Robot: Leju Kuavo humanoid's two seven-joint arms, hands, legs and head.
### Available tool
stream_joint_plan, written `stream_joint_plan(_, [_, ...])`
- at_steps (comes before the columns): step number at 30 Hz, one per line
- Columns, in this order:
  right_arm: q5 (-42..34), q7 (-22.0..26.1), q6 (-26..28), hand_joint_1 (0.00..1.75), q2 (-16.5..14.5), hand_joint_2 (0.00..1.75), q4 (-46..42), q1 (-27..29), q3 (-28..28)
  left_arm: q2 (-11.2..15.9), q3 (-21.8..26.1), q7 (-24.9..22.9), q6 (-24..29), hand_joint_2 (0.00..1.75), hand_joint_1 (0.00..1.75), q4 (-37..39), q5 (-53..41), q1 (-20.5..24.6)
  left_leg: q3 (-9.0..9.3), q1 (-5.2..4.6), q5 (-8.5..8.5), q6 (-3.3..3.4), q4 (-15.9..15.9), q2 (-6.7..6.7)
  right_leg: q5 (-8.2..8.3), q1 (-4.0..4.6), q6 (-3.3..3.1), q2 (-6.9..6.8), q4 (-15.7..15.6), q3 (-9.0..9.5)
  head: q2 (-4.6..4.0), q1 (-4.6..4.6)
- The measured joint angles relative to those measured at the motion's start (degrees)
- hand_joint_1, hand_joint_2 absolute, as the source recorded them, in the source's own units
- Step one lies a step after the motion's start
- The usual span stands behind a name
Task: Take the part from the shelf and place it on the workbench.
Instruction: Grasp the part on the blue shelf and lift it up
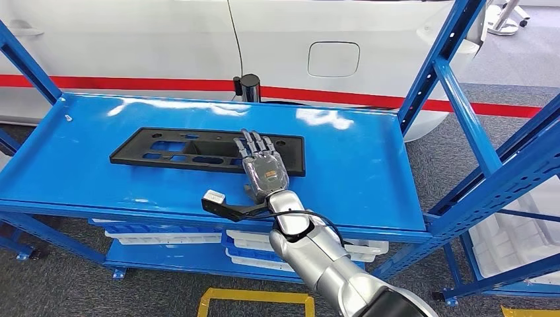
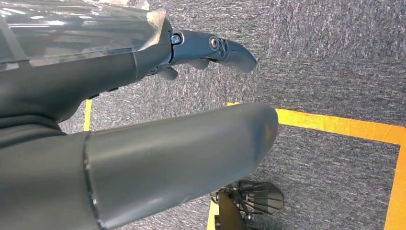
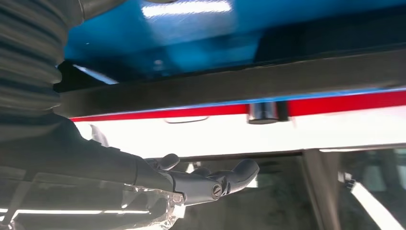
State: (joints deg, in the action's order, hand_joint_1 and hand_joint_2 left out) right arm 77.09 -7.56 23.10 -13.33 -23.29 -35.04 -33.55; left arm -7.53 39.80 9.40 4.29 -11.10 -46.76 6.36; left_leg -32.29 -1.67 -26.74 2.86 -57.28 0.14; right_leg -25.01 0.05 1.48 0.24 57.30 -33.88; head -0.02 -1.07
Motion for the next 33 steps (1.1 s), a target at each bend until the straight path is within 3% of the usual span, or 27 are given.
stream_joint_plan(9, [4.31,-8.24,-0.44,0.03,0.69,1.75,3.78,-2.79,-0.59,-0.15,0.02,-0.05,0.42,0.0,0.0,0.0,0.46,0.03,0.06,0.0,0.0,0.0,-0.01,0.01,0.0,0.0,0.0,0.0,-0.01,0.04,0.0,0.0])
stream_joint_plan(13, [5.58,-10.37,-0.28,0.49,1.1,1.75,4.62,-3.34,-0.68,-0.2,0.08,-0.09,0.52,0.0,0.0,0.0,0.54,0.1,0.08,-0.01,0.0,0.0,-0.01,0.0,0.0,0.0,0.0,0.0,-0.01,0.06,0.0,0.0])
stream_joint_plan(17, [6.16,-11.7,0.27,1.44,1.71,1.75,5.31,-3.41,-0.67,-0.28,0.21,-0.07,0.87,0.0,0.0,0.0,0.57,0.11,0.07,-0.01,0.0,0.0,-0.01,0.01,0.01,-0.01,0.0,0.0,-0.01,0.06,0.0,0.0])
stream_joint_plan(20, [6.15,-11.97,0.6,1.64,2.03,1.75,5.73,-3.42,-0.6,-0.31,0.23,-0.05,1.01,0.0,0.0,0.0,0.61,0.11,0.07,-0.02,0.0,0.0,-0.01,0.01,0.01,-0.01,0.01,0.0,-0.01,0.05,0.0,0.0])
stream_joint_plan(33, [6.07,-12.11,2.56,1.75,2.79,1.75,6.32,-3.76,0.84,-0.32,0.24,0.01,1.09,0.0,0.0,0.0,0.51,0.17,0.07,-0.02,0.0,0.0,-0.01,-0.02,0.0,-0.01,0.01,0.0,-0.01,0.07,0.0,0.0])
